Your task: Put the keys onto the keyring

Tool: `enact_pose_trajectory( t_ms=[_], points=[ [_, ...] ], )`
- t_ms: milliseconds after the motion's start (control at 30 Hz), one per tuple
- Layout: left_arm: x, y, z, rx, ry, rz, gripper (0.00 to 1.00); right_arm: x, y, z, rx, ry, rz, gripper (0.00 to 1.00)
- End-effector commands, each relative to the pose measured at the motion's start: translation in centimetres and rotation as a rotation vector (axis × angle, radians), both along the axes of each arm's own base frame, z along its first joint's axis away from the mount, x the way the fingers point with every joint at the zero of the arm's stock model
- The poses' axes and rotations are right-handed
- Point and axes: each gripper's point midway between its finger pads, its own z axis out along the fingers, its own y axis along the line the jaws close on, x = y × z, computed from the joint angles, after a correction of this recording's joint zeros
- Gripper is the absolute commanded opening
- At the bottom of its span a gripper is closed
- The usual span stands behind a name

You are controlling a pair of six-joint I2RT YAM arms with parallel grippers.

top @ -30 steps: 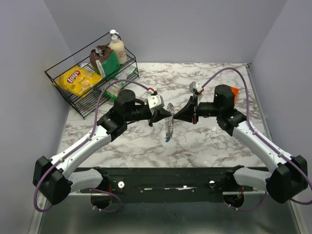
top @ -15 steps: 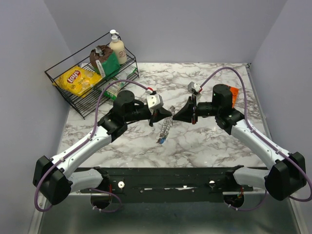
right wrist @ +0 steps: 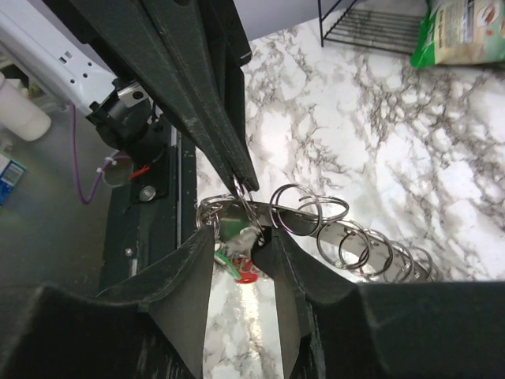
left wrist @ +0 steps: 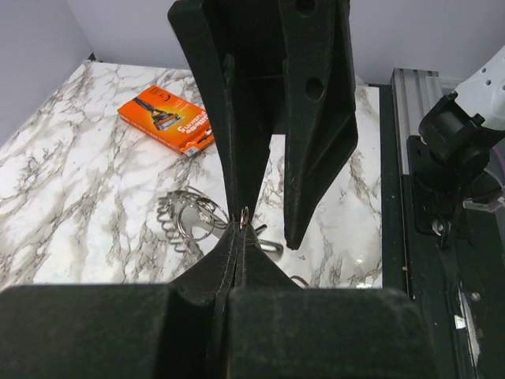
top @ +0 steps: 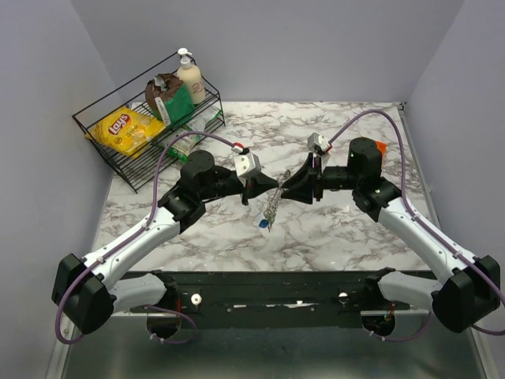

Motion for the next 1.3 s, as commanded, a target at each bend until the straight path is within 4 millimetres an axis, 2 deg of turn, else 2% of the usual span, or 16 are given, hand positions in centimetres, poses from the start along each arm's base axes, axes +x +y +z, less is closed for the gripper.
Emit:
enact_pose_trajectory(
  t_ms=[0,133,233,500,600,633,800,1100,1200,1267],
  points=[
    [0.3,0.4,2.5,-0.08,-0.07,0.043,0.0,-0.6,-0.4,1.1,0.012,-0.055,-0.017,0.48],
    [0.6,0.6,2.6,-0.092,-0.071,0.069,0.0,-0.8,-0.6,1.4,0.015,-0.096,-0.012,0.59],
    [0.8,0.8,2.7,-0.101,-0.083,0.084,0.0,-0.9,-0.7,1.5,0.017,-0.113,-0.018,0.63],
    [0.5,0.7,2.9,-0.155,-0.039,0.083,0.0,-0.5,-1.0,2.3,0.024,-0.131,-0.061,0.63],
    [0.6,0.8,2.9,-0.164,-0.042,0.086,0.0,-0.2,-1.2,2.7,0.031,-0.148,-0.093,0.58],
    [0.5,0.8,2.9,-0.167,-0.041,0.086,0.0,0.0,-1.2,3.0,0.034,-0.157,-0.108,0.51],
    [0.0,0.9,3.1,-0.187,-0.056,0.067,0.0,0.4,-1.1,3.5,0.042,-0.169,-0.111,0.48],
    [-0.6,1.0,3.2,-0.195,-0.073,0.037,0.0,0.0,-0.4,4.5,0.08,-0.142,-0.059,0.36],
    [-0.7,1.0,3.3,-0.197,-0.075,0.036,0.0,-0.3,-0.2,4.6,0.088,-0.136,-0.026,0.3],
    [-0.7,1.0,3.4,-0.2,-0.079,0.031,0.0,-0.4,0.0,4.6,0.091,-0.134,-0.005,0.23]
  ],
)
